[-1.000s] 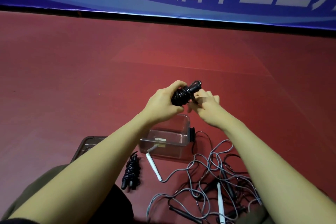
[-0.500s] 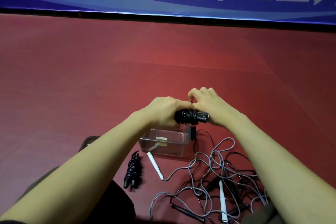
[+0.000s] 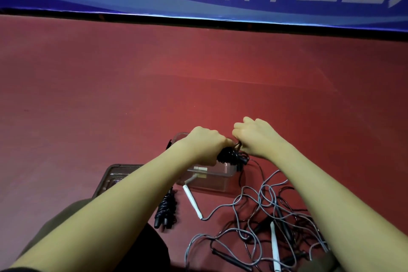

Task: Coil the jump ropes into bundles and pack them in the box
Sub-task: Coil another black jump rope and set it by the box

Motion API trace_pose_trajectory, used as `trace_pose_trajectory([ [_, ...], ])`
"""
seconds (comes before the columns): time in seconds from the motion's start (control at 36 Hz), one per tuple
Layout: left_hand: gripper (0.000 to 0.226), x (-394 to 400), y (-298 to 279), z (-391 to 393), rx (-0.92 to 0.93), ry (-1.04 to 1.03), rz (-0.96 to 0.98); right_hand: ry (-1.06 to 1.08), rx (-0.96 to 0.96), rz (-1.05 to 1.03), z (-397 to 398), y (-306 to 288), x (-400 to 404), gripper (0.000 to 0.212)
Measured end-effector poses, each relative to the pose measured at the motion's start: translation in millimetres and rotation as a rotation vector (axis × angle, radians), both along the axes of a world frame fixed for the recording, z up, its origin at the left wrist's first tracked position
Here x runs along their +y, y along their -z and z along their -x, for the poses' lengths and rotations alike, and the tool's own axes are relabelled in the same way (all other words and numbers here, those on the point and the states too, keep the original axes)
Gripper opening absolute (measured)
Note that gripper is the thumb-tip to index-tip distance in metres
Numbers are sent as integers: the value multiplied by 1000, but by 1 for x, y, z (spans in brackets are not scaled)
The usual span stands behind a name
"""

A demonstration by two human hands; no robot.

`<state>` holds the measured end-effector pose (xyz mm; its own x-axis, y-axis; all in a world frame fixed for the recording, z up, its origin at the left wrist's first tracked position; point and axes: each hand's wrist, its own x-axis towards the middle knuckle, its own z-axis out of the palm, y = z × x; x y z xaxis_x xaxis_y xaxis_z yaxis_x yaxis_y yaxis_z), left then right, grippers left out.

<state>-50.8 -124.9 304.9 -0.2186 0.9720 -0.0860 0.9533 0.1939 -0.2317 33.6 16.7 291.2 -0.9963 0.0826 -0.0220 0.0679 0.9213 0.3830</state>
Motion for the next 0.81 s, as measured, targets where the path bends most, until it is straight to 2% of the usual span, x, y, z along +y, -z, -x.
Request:
trace_pose_trajectory([
  [0.14, 32, 3, 11, -3, 97, -9, -12, 47, 16, 116, -2, 2, 3, 17],
  [0.33, 43, 9, 20, -3, 115, -125, -48, 95, 2, 278, 1, 2, 10, 22],
  [0.42, 36, 11, 20, -5, 83, -204, -46, 80, 32, 295, -1, -1, 10, 24],
  [0.5, 35, 13, 22, -7, 52, -281, -76, 34, 165, 238, -3, -6, 6, 25],
  [0.56, 35, 15, 23, -8, 17, -332, -120, -31, 326, 207, -2, -6, 1, 19],
  [0.69, 34, 18, 20, -5, -68, -430, -263, -134, 637, 279, -3, -2, -7, 8],
  [0.81, 39, 21, 19, 1, -187, -473, -431, -46, 825, 369, -2, -8, -18, 25],
])
